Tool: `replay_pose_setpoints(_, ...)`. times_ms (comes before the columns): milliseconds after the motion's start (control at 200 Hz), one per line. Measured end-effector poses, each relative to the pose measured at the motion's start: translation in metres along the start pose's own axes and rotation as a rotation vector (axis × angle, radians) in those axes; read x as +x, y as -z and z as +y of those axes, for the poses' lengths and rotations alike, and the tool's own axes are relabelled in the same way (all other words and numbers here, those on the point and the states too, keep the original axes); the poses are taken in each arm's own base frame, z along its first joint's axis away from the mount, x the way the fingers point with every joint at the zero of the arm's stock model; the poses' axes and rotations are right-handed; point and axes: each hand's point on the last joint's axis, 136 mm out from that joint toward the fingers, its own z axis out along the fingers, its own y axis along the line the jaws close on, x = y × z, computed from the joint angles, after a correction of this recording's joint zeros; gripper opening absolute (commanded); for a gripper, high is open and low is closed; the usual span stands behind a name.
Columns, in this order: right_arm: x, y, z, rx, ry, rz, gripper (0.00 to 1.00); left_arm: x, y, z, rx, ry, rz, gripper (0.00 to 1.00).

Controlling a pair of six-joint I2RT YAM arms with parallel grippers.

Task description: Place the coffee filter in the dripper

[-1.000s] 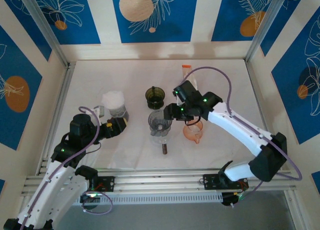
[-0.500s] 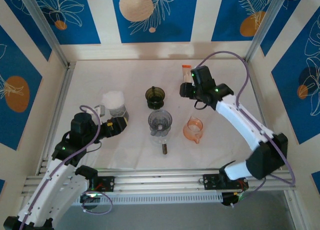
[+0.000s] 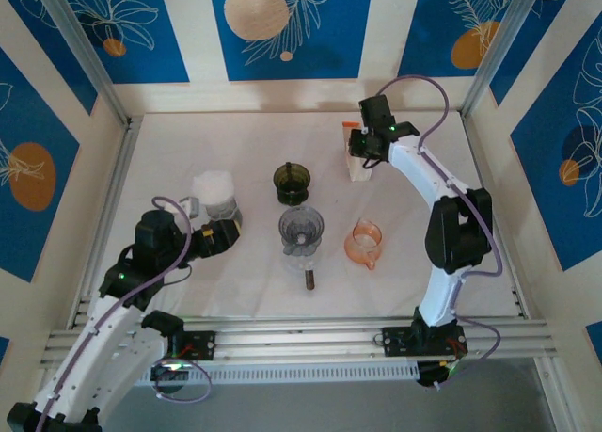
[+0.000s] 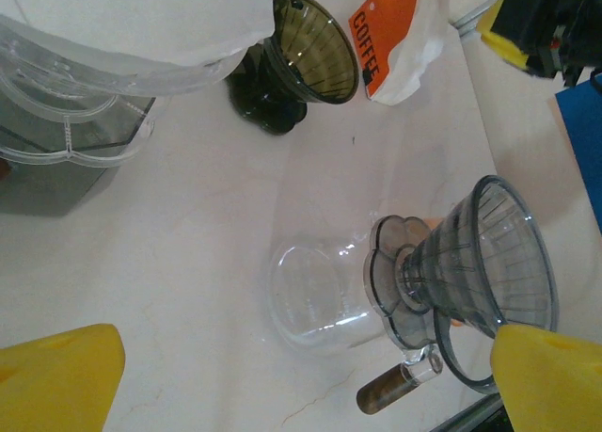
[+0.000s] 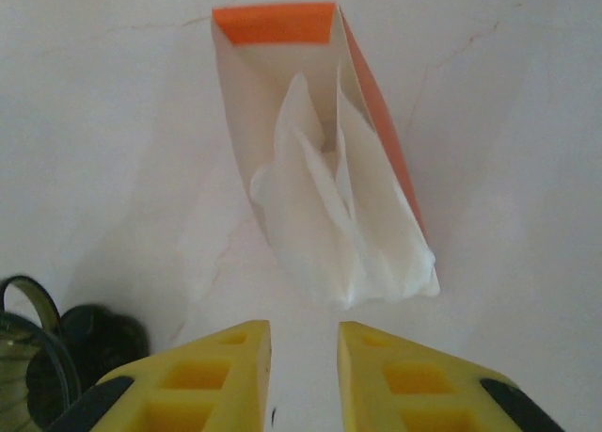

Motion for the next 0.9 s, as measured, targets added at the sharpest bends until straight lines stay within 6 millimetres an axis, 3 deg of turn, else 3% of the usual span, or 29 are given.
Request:
replay_pose_setpoints(170, -0.014, -0.020, -0.003, 0.021, -0.019, 0.009, 0.22, 0.001, -0.002, 0.002, -0.008, 0.001, 0.009, 1.00)
replay_pose_setpoints(440, -0.013, -0.045, -0.006, 0.052, -0.049, 0.055, 0.20, -0.002, -0.007, 0.001, -0.005, -0.005, 0.006, 1.00)
replay_pose_setpoints(900, -0.019, -0.049, -0.009, 0.087, -0.070, 0.050, 0.20, -0.002, -0.008, 0.002, -0.008, -0.006, 0.010, 1.00)
